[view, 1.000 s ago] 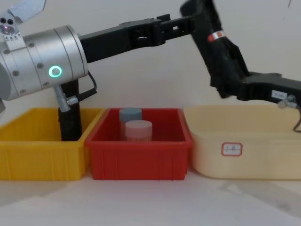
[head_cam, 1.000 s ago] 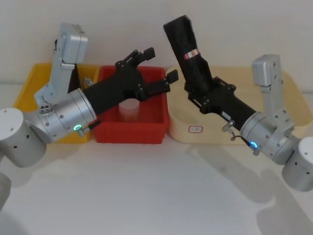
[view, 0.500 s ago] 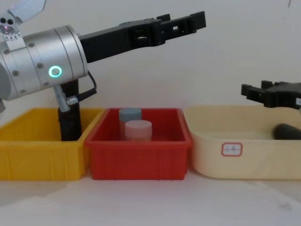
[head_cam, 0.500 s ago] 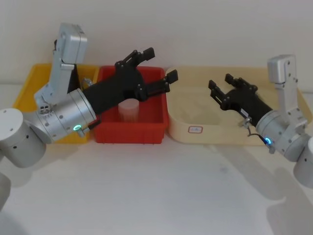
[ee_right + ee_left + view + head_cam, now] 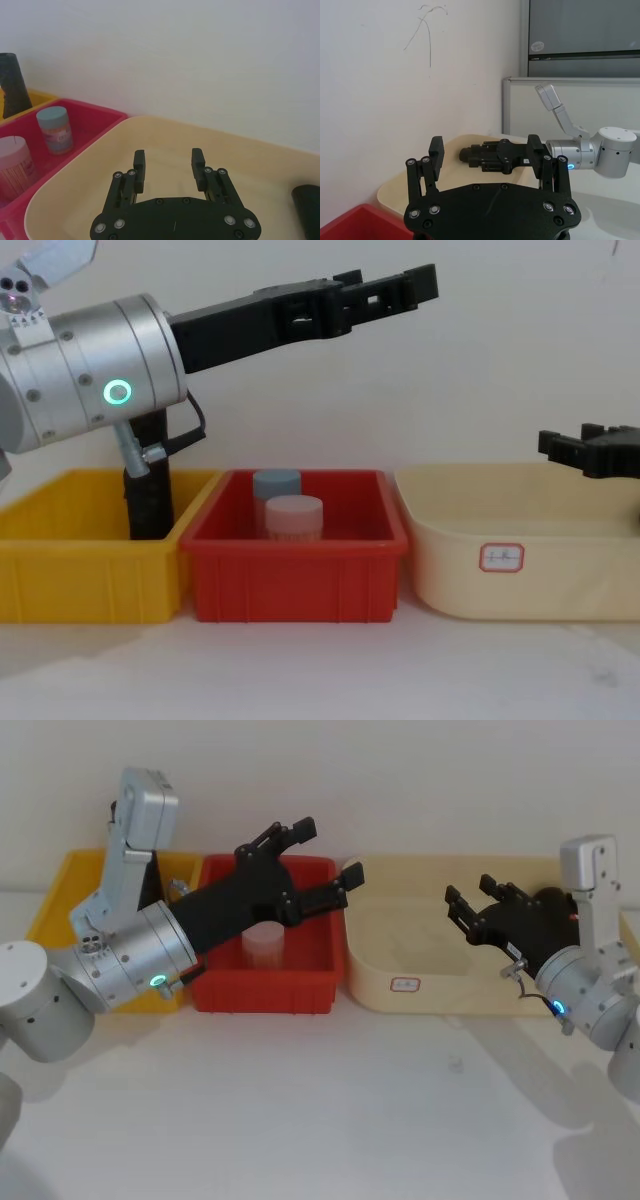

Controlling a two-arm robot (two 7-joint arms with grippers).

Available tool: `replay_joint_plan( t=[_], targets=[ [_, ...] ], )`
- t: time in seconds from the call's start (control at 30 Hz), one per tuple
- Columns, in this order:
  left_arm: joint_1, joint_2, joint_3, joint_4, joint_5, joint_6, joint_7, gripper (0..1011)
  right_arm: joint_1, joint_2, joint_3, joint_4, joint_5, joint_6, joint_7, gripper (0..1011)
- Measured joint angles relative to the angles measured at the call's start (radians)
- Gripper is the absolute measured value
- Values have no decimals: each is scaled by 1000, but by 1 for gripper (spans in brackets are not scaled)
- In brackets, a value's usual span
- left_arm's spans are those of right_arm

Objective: Pick up the garbage bag with the one hand and transfer it to the other hand.

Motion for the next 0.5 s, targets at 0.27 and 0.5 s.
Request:
replay_joint_plan(
  t=[0.27,0.5],
  targets=[
    [0,0,0,0,0,0,0,1001,-11,-1,-4,-19,-2,5,24,552],
    [0,0,0,0,0,0,0,1002,-19,-1,-25,-48,-2,7,65,642]
  ],
)
